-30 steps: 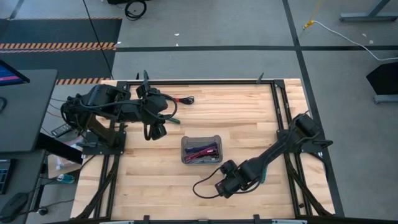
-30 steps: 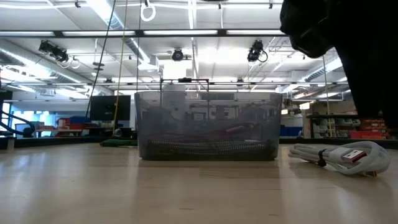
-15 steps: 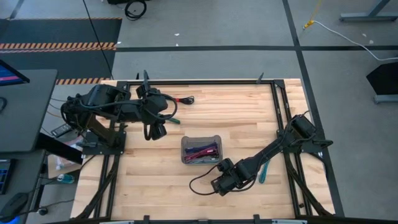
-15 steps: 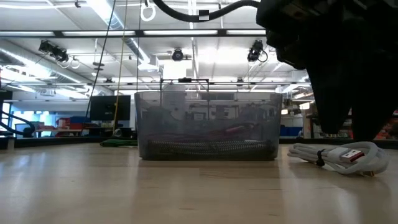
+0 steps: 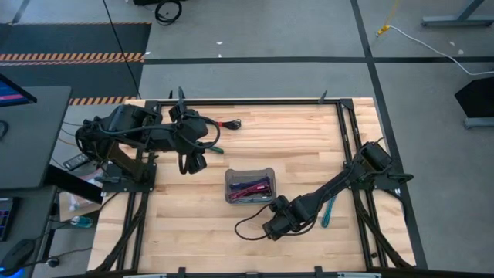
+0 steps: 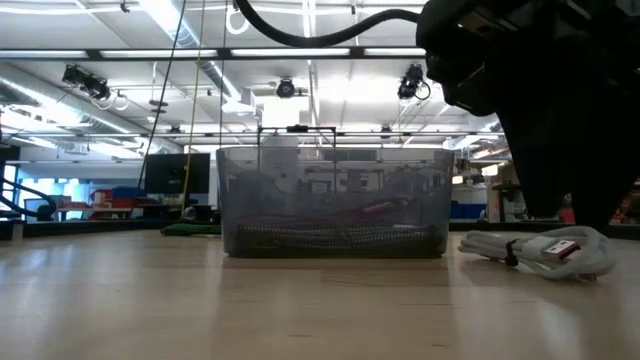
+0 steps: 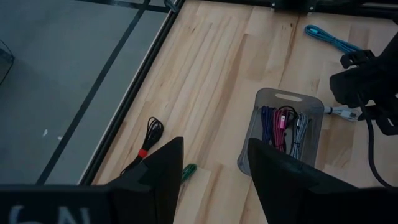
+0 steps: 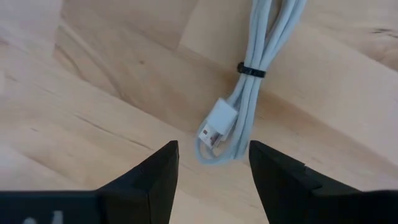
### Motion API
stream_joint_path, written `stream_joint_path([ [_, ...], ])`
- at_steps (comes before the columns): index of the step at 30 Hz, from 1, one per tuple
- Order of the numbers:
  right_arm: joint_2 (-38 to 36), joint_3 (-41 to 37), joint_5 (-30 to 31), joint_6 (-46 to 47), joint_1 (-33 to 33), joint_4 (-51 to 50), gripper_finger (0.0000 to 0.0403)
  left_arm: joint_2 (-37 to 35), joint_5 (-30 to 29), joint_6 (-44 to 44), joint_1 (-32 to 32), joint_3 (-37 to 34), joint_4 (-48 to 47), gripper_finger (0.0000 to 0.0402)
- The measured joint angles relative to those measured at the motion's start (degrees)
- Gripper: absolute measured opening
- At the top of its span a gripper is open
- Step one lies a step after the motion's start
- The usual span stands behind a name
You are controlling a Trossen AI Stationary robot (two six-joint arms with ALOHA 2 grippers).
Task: Pick and place USB-C Cables
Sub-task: Put the white charger cable into the black bin
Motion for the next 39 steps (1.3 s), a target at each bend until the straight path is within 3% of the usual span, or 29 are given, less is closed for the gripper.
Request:
stream_joint_path([
  [15, 0.0, -1.4, 2.32, 0.12, -0.11, -0.45, 0.0202, 0.0, 0.0, -0.02, 0.0, 0.0, 0.0, 0.0185],
  [26, -0.15, -7.28, 1.46, 1.71, -0.11, 8.44, 0.0195, 0.0, 0.0, -0.04, 0.0, 0.0, 0.0, 0.0185],
  [30, -0.15, -7.38, 0.38, 1.51, -0.36, 8.16, 0.0156, 0.0, 0.0, -0.07, 0.0, 0.0, 0.0, 0.0185],
  [36, 0.06, -6.61, -4.82, -2.43, -0.44, 10.47, 0.0033, 0.0, 0.0, -0.3, 0.0, 0.0, 0.0, 0.0185],
  [39, 0.2, -5.33, -8.43, -6.69, -0.09, 10.43, 0.0029, 0.0, 0.0, -0.35, -0.02, 0.0, 0.0, 0.0185],
])
